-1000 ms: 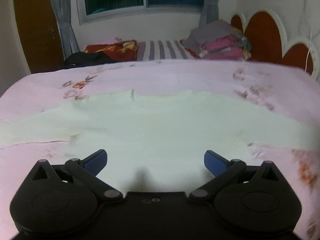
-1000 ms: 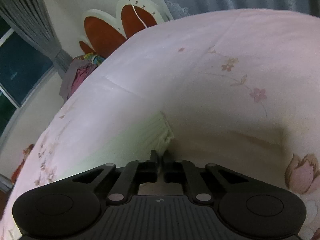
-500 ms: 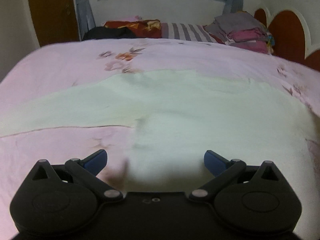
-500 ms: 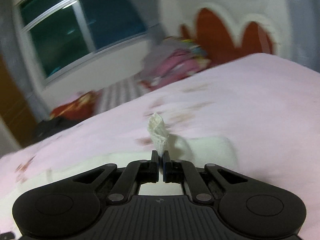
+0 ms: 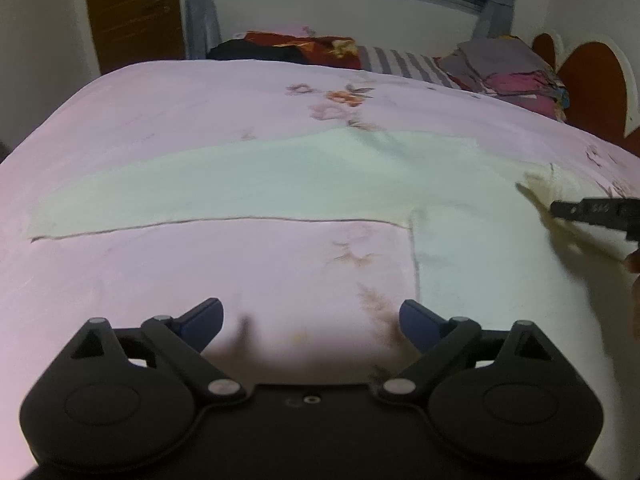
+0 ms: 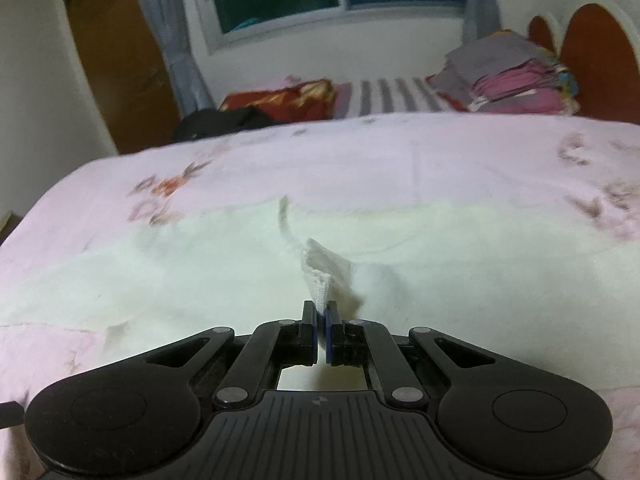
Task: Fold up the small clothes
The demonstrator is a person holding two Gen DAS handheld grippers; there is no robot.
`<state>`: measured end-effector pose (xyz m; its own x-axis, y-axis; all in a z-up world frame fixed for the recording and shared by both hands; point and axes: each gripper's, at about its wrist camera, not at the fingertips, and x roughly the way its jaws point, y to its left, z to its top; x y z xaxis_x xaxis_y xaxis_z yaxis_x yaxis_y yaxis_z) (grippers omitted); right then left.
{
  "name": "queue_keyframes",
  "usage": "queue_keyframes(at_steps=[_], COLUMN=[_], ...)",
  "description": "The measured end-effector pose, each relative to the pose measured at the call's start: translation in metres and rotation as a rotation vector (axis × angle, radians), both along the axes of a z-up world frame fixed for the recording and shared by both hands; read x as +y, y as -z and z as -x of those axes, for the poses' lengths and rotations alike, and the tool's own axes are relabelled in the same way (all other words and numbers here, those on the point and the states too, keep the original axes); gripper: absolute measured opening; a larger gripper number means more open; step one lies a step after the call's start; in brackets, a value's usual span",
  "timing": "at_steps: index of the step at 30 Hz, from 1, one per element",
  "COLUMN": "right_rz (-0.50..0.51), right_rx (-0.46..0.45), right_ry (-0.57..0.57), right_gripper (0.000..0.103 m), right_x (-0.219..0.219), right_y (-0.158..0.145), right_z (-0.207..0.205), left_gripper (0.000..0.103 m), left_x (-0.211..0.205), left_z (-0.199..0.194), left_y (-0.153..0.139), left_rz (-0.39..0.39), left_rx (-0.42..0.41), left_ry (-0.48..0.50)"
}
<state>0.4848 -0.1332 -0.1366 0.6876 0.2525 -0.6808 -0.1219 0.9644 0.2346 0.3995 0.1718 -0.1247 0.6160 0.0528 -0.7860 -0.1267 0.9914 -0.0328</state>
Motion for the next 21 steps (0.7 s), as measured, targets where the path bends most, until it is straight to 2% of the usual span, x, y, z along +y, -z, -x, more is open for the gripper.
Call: queue_keyframes(at_steps=[3,4,5,6,7,9,10,11,12,13,14,17,19,21], right_rz=[-0.009,0.016,0.049,0.073,0.088,0.109,0.097,0.061,0.028,0.008,-0.005,-0.025,-0.01,-0.029], right_rx=[0.062,0.071,0.049,0.034,0.012,-0.042,-0.06,-0.064,-0.049,-0.036,-0.02,0.016,0.038,0.064], right_ry=[-0.057,-0.064,-0.078,-0.083,-0.074,-0.065,-0.055,-0.041,-0.013,0.016,0.056,0.146,0.195,0.245], right_gripper=[0.004,0.013,0.044,0.064,0.08,0.08,0.073,0.053,0.045,0.034,0.031,0.031,0.031,0.031], right_x=[0.018,0.022,0.028,0.032,0.032,0.024,0.016,0.002,-0.012,-0.025,-0.042,-0.085,-0.11,-0.135], right_y=[0.017,0.02,0.019,0.016,0.013,0.005,0.001,-0.002,-0.003,-0.004,-0.003,-0.002,0.0,0.003], right_z=[-0.008,-0.01,-0.007,-0.003,0.001,0.013,0.018,0.023,0.027,0.03,0.035,0.05,0.059,0.065], left_gripper=[0.099,0.101,0.102,0.102,0.102,0.099,0.088,0.079,0.062,0.057,0.057,0.055,0.041,0.037], left_x=[0.001,-0.002,-0.002,-0.004,-0.007,-0.017,-0.026,-0.038,-0.05,-0.065,-0.077,-0.109,-0.127,-0.14], left_z=[-0.001,-0.003,-0.004,-0.006,-0.009,-0.019,-0.026,-0.033,-0.04,-0.048,-0.056,-0.084,-0.101,-0.115], left_y=[0.002,0.001,0.001,0.0,-0.002,-0.004,-0.005,-0.006,-0.006,-0.006,-0.004,0.003,0.015,0.028], left_rz=[-0.02,-0.016,-0.006,0.018,0.051,0.122,0.152,0.17,0.174,0.18,0.196,0.318,0.355,0.39], left_rx=[0.018,0.02,0.019,0.011,-0.002,-0.015,-0.024,-0.037,-0.05,-0.063,-0.063,-0.065,-0.013,0.025], left_ry=[0.018,0.027,0.032,0.04,0.05,0.096,0.134,0.175,0.207,0.235,0.247,0.253,0.242,0.217])
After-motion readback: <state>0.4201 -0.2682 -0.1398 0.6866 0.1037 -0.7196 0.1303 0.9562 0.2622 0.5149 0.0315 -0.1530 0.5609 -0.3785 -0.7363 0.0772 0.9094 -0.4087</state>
